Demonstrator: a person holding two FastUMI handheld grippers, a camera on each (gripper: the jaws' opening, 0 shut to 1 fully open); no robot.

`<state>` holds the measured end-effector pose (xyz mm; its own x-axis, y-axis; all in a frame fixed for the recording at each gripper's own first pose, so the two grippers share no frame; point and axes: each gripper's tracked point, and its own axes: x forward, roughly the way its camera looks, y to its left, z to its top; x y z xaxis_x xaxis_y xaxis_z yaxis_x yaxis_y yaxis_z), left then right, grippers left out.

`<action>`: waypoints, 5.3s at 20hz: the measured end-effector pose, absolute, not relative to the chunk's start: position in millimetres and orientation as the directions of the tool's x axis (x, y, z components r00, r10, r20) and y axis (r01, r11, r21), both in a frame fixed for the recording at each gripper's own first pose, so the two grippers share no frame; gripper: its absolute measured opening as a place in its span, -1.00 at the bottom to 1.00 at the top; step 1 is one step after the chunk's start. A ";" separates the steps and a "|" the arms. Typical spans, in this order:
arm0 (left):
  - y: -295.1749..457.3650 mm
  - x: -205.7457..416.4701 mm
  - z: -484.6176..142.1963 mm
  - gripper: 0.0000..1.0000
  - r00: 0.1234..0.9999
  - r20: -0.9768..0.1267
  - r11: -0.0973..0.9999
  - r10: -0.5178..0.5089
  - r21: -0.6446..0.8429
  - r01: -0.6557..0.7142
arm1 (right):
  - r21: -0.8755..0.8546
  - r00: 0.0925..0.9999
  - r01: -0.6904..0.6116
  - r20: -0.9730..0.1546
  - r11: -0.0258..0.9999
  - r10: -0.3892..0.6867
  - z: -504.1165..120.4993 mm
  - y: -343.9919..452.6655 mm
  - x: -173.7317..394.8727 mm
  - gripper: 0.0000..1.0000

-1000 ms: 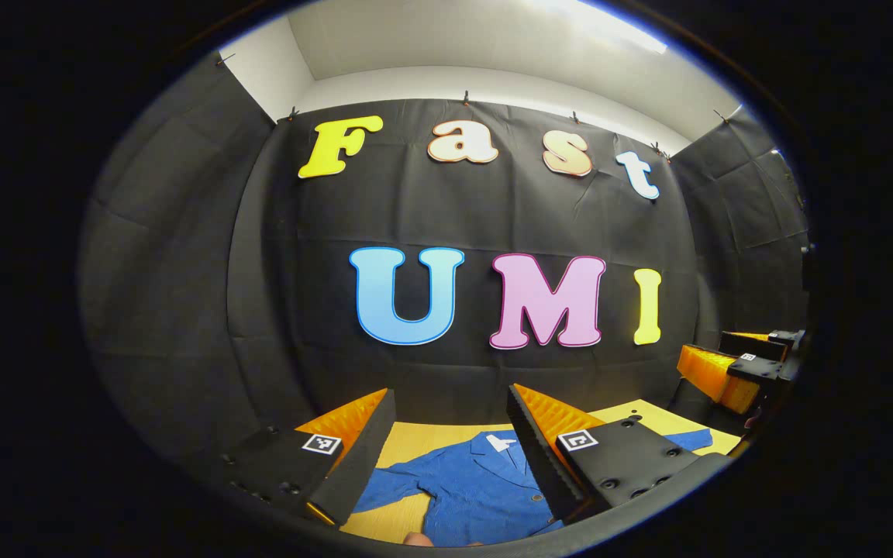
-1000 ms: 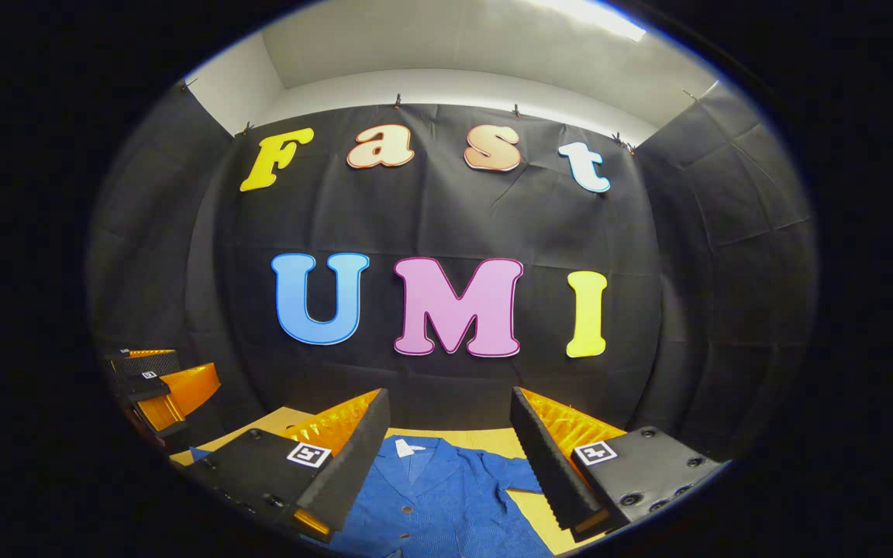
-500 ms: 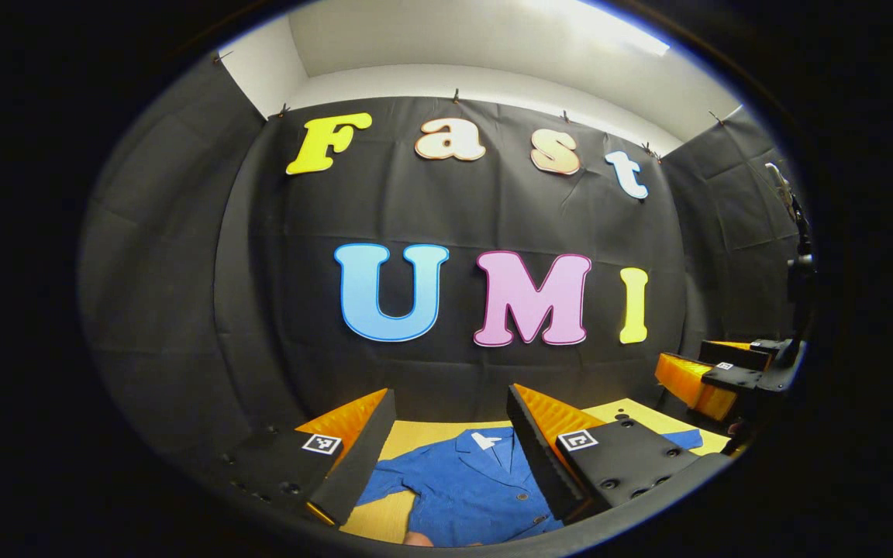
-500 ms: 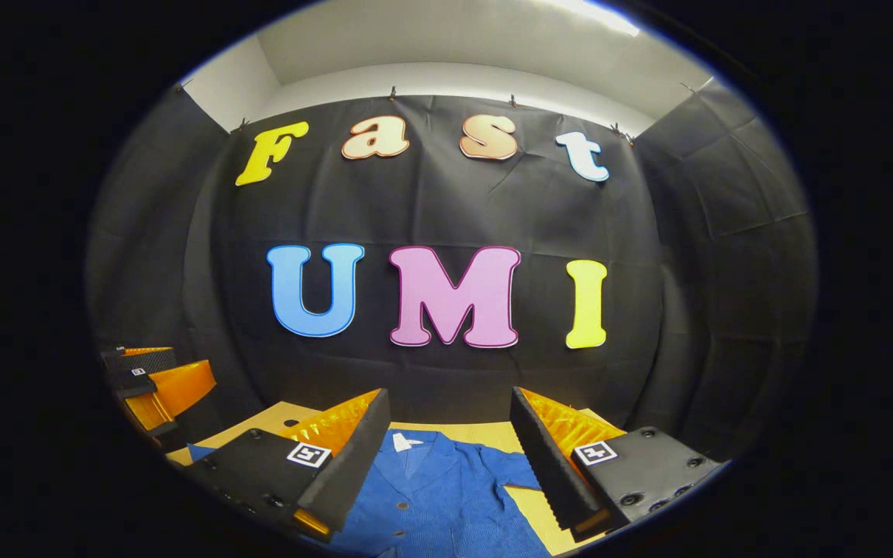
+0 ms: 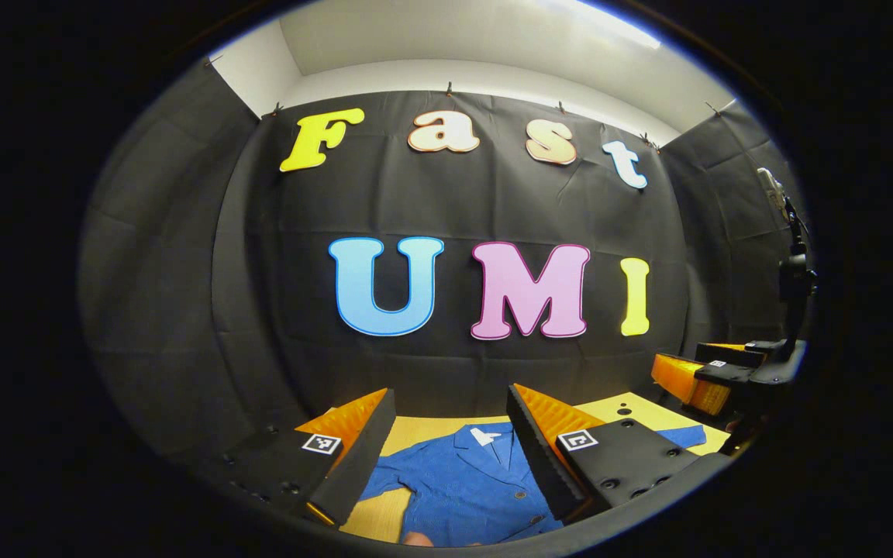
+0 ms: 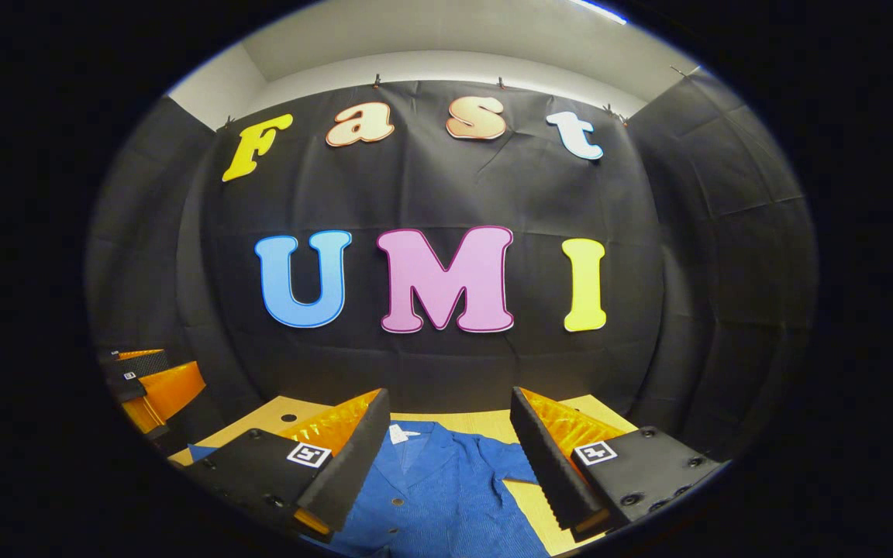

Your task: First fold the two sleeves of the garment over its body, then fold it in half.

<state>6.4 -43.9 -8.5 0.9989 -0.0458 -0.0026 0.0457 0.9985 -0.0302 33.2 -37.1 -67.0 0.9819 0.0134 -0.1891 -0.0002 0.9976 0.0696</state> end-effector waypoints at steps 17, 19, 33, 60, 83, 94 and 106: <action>-102.8 44.7 -60.2 0.68 0.990 -0.144 1.000 0.003 0.018 0.000 | 0.085 0.884 0.212 -0.441 0.973 -0.155 -203.8 -195.5 66.7 0.96; -116.0 51.6 -63.1 0.68 0.988 -0.156 1.000 -0.007 0.018 0.010 | 0.070 0.866 0.252 -0.462 0.965 -0.193 -220.1 -223.0 68.9 0.96; -194.1 85.7 -79.2 0.68 0.967 -0.207 0.984 -0.147 0.066 0.163 | -0.051 0.573 0.553 -0.701 0.832 -0.424 -363.9 -375.5 47.0 0.96; -210.3 71.3 -110.2 0.68 0.922 -0.334 0.971 -0.196 0.066 0.231 | 0.005 0.319 0.703 -0.896 0.712 -0.309 -437.7 -408.0 29.2 -0.98; -31.0 31.6 -110.3 0.68 0.953 -0.270 0.989 -0.140 -0.084 0.122 | 0.030 0.703 0.452 -0.627 0.891 -0.336 -239.7 -193.7 161.6 -0.98; 87.9 11.4 -152.1 0.68 0.937 -0.340 0.985 0.086 -0.115 -0.132 | 0.108 0.718 0.156 -0.695 0.982 -0.037 -306.3 49.6 226.4 -0.99; 178.0 -6.0 -241.4 0.71 0.831 -0.490 0.902 0.263 -0.182 -0.392 | 0.107 0.682 -0.126 -0.712 0.986 0.164 -400.7 241.7 206.7 0.37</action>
